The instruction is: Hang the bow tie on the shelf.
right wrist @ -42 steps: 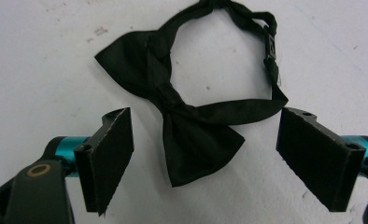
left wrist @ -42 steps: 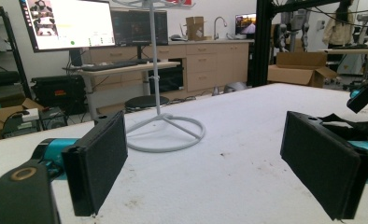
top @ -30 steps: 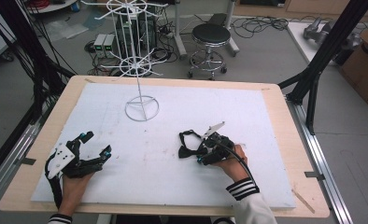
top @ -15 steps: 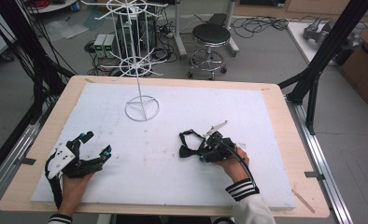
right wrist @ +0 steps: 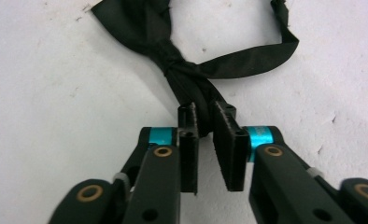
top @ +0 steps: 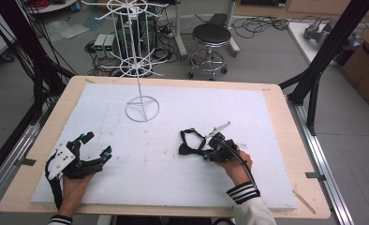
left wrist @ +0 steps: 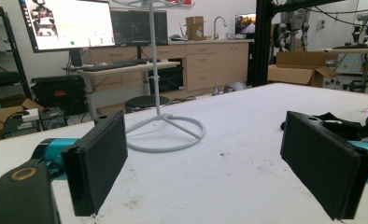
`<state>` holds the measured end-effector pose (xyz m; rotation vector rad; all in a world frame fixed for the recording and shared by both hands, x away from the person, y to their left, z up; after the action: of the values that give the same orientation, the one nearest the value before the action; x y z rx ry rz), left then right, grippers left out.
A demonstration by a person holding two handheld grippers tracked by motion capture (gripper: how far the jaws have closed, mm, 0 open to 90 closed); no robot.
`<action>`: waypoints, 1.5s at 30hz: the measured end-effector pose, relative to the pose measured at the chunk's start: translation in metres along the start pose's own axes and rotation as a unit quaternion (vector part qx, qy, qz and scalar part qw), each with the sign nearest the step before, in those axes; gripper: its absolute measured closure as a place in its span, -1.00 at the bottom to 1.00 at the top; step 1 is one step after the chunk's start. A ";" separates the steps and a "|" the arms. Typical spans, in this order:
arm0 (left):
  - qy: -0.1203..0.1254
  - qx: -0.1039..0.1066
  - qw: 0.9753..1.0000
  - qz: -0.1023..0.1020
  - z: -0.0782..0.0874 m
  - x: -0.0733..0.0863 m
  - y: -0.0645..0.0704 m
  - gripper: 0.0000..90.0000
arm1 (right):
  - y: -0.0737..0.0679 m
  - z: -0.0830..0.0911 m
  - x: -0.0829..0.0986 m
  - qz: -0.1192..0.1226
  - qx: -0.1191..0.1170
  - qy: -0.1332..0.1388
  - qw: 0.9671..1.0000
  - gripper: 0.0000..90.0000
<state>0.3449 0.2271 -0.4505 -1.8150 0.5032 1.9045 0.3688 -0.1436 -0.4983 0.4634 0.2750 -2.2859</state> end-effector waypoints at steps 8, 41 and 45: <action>0.000 0.000 1.000 0.000 0.000 0.000 0.000 -0.66 | 0.000 0.000 -0.001 0.009 0.004 0.010 1.000 0.84; -0.001 0.000 1.000 0.000 0.000 0.000 0.000 -0.66 | -0.011 0.063 -0.057 0.011 0.015 0.229 0.973 0.85; -0.001 0.001 1.000 0.000 0.000 0.000 0.000 -0.66 | -0.010 0.071 -0.069 0.007 0.010 0.251 0.968 0.85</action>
<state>0.3449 0.2272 -0.4505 -1.8131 0.5047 1.9054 0.3881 -0.1149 -0.4049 1.0514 0.4957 -2.1276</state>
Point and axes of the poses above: each handheld gripper's, and its own axes: z roughly backward along the jaws, x roughly out of its underside, y roughly to its right, the point moved 9 cm from there along -z, roughly forward along the jaws, and after that the axes turned 7 degrees about -y, right-handed, at the moved point
